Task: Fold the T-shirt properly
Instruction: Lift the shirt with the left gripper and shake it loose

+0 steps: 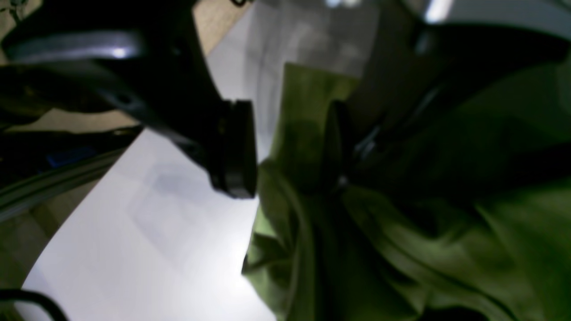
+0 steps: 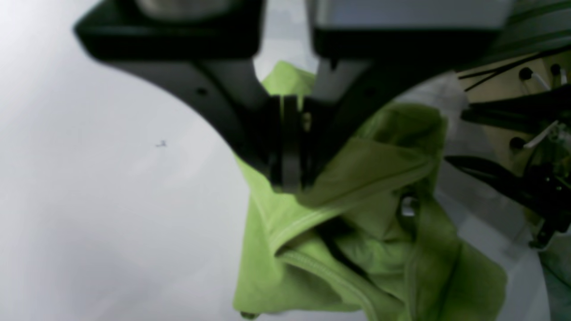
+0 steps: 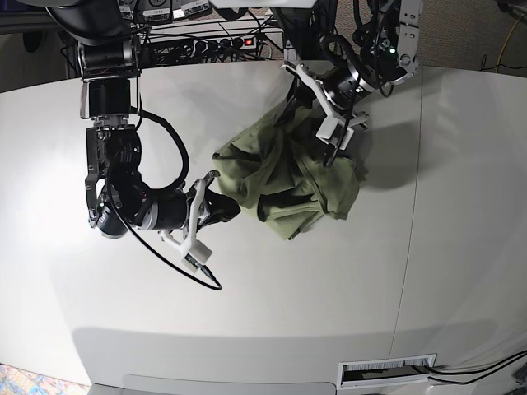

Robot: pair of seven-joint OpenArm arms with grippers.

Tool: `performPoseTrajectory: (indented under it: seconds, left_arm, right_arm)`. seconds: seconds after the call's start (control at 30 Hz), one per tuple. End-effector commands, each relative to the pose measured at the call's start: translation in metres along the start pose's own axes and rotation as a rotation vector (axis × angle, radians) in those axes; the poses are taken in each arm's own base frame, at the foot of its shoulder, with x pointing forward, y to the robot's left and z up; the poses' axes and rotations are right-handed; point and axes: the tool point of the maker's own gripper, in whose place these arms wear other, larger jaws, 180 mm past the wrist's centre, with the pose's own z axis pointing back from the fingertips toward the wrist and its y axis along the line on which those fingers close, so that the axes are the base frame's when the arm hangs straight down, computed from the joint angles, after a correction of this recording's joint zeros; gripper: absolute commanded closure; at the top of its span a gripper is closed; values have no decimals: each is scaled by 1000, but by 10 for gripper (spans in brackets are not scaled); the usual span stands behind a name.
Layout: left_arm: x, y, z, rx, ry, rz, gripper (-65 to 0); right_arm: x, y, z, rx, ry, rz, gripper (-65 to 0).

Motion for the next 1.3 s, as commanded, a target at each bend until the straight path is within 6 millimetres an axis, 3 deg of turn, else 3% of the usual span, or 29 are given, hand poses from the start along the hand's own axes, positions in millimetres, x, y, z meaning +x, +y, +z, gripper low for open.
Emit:
performPoseTrajectory:
  seconds: [0.0,0.2,0.4,0.53,0.67,0.83,0.9,1.0,1.17,1.27]
  left_arm:
    - [14,-5,0,-17,-59,3,-263]
    - [23,-15,-8,-23,-99,46,-262]
    - [15,-10,-14,31,-68,-22,-262]
    - [-6,-9,-27,52,-28,-52,-262]
    - [-17,-27,-37,9,-4,-81,-257]
    - [-4,-40,-38,-24,-34,-107,-41]
    - [3,-38,-36,-13,-43,-139,-20]
    - [5,-35,-37,3,-34,-180,-27]
    - [4,-35,-37,-2,-30,-183,-201]
    - [4,-28,-38,38,-19,-204,-215]
  right_arm:
    - [19,-2,8,-9,-51,28,0]
    - [19,-2,8,-9,-51,28,0]
    - [19,-3,9,-9,-52,27,0]
    - [19,-3,9,-9,-52,27,0]
    - [19,-3,9,-9,-52,27,0]
    - [18,-4,10,-12,-50,27,0]
    - [16,-7,13,-21,-44,28,0]
    - [13,-12,17,-35,-37,28,0]
    - [15,-13,25,-21,-62,23,0]
    - [16,-11,26,-9,-72,20,0]
